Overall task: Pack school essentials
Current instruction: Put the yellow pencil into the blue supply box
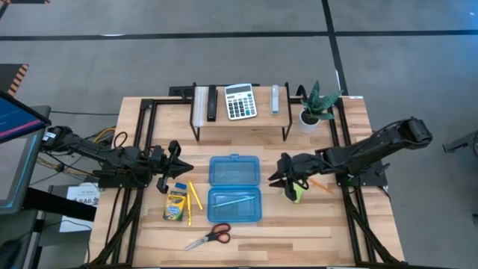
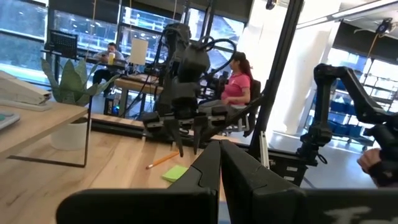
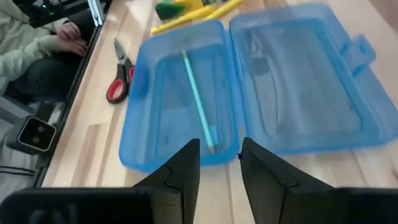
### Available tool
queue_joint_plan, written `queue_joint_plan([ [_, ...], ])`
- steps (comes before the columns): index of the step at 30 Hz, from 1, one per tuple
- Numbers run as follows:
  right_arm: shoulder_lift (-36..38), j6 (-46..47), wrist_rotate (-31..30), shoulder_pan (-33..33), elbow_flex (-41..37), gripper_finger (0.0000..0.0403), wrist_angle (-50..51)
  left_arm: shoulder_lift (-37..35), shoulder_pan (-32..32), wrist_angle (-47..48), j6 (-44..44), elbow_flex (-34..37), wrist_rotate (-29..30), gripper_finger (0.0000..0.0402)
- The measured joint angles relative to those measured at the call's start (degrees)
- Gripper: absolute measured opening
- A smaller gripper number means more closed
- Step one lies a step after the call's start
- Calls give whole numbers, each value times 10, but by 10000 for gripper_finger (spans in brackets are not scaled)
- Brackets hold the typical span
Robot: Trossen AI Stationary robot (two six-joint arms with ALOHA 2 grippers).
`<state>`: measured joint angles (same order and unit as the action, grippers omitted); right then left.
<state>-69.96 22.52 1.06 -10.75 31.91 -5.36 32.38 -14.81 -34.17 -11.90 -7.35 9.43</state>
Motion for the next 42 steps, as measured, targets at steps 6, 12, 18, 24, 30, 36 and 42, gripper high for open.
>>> queue_joint_plan([
  [6, 18, 32, -45, -15, -13, 133, 97, 0, 0, 0, -2, 0, 0, 0],
  [12, 2, 71, -103, -19, -13, 135, 212, 0, 0, 0, 3, 0, 0, 0],
  [18, 16, 77, -129, -11, -13, 148, 244, 0, 0, -7, 2, 0, -8, 0],
  [24, 30, 74, -133, 0, -12, 156, 279, 0, 0, -19, 8, 0, -29, 0],
  [30, 25, 76, -136, 4, -13, 158, 306, 0, 0, -30, 21, 0, -39, 0],
  [36, 59, 76, -137, 4, -13, 160, 312, 0, 0, -28, 18, 0, -42, 0],
  [42, 101, 97, -141, 6, -63, 160, 293, 0, 0, -28, 15, 0, -42, 0],
])
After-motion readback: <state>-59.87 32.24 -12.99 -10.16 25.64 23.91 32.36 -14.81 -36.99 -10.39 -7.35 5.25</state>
